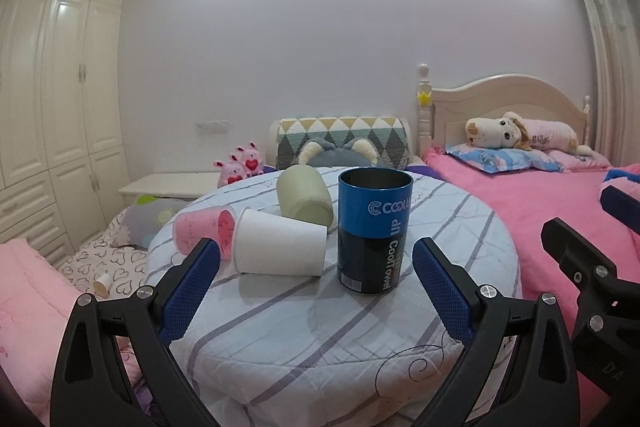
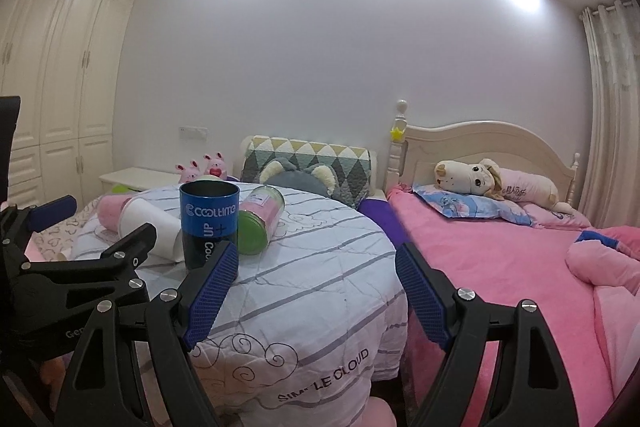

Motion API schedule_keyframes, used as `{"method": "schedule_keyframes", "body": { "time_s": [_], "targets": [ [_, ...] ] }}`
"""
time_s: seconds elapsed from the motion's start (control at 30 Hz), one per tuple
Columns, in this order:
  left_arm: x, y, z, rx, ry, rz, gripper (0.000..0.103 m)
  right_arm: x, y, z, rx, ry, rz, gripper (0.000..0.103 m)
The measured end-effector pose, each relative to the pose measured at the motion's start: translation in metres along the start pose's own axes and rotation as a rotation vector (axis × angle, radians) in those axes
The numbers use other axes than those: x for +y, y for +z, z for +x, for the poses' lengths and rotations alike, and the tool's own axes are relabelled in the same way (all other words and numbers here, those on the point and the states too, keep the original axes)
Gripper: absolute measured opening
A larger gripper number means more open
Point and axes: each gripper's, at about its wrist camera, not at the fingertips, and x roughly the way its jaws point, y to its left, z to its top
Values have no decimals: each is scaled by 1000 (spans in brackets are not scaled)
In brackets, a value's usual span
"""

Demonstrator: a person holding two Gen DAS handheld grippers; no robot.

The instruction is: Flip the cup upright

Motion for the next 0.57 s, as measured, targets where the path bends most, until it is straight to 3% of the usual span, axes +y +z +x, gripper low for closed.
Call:
{"method": "schedule_keyframes", "body": {
  "time_s": [0.57],
  "targets": [
    [2, 0, 0, -3, -4, 2, 98, 0, 1, 2, 22, -19, -30, 82]
  ]
}}
